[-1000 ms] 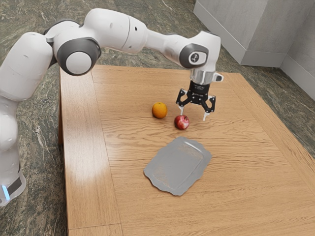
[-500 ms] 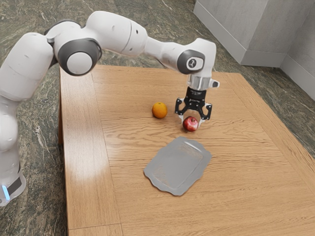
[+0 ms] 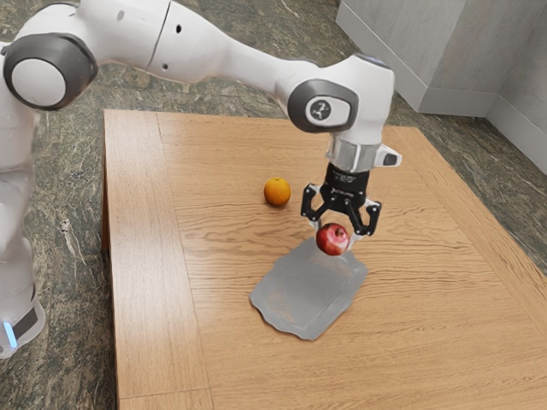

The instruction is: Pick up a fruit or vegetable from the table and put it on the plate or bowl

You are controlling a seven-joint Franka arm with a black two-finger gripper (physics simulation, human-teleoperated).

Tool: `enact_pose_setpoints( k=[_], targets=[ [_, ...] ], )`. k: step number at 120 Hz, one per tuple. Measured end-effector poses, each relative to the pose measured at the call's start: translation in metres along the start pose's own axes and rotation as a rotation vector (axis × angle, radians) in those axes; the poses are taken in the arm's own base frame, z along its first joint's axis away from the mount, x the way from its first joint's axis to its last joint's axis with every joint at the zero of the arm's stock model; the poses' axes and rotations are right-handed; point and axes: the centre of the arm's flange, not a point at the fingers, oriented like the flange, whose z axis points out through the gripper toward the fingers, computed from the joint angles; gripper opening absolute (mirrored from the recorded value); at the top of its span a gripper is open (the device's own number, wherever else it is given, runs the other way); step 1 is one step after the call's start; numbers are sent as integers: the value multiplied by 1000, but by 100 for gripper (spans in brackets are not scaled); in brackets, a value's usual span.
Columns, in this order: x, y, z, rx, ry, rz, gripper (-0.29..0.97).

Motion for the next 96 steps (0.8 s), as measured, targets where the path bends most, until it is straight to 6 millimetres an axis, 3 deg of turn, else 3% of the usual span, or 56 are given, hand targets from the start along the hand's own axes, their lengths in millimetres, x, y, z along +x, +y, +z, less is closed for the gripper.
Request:
enact_pose_setpoints(
  k=[13,33,53,71,78,84,96],
  targets=[
    [-18,-6,3,1,-15,-46,34],
    [-18,-11,2,-8,-18,-129,34],
    [-20,-10,0,-17,-20,-183,56],
    [-23,-9,0,-18,-18,-215,64],
    [-13,-11,-2,-24,-14,-244,65],
    [4,-10,-38,-80,40,-280,66],
    [30,-18,-137,-213,174,-385,67]
  ],
)
